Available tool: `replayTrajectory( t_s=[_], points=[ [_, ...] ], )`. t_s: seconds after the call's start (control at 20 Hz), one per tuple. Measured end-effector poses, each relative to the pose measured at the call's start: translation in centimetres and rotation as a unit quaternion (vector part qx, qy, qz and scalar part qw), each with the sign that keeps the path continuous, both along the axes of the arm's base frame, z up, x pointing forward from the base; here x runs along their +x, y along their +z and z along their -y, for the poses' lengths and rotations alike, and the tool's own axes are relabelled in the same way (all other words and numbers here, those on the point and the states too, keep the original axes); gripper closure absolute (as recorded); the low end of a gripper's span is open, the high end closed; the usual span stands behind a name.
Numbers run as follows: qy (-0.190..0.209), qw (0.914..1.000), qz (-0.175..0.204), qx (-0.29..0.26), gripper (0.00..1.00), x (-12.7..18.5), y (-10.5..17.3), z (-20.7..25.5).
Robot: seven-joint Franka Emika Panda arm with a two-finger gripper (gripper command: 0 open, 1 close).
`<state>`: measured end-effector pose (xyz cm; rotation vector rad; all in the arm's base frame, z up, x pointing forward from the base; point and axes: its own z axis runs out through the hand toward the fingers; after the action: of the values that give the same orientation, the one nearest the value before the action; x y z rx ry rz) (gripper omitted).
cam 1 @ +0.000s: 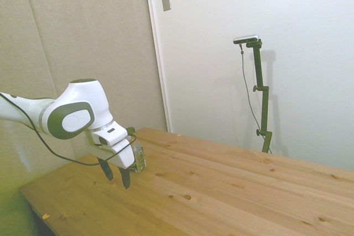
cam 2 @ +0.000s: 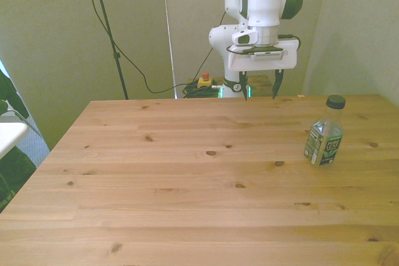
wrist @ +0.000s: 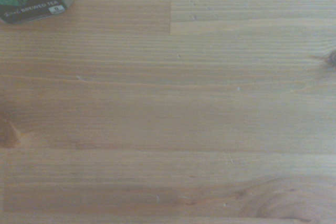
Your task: Knock down the bottle
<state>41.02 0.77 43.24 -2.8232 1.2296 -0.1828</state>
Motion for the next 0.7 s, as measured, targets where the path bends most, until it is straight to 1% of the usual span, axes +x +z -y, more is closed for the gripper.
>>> replayTrajectory(
  t_s=[0.1, 0.15, 0.4, 0.55, 0.7],
  points=[
    [0.001, 1.0000, -0.001, -0.001, 0.00, 0.0, -0.1, 0.0],
    [0.003, 1.0000, 0.000, -0.003, 1.00, 0.0, -0.1, -0.1],
    [0.007, 0.9998, 0.016, -0.009, 1.00, 1.1, 1.6, -2.7],
    [0.000, 0.9996, 0.025, -0.011, 1.00, 2.5, 3.0, -4.3],
    [0.003, 0.9992, 0.032, -0.023, 1.00, 4.1, 4.1, -5.9]
  ],
)
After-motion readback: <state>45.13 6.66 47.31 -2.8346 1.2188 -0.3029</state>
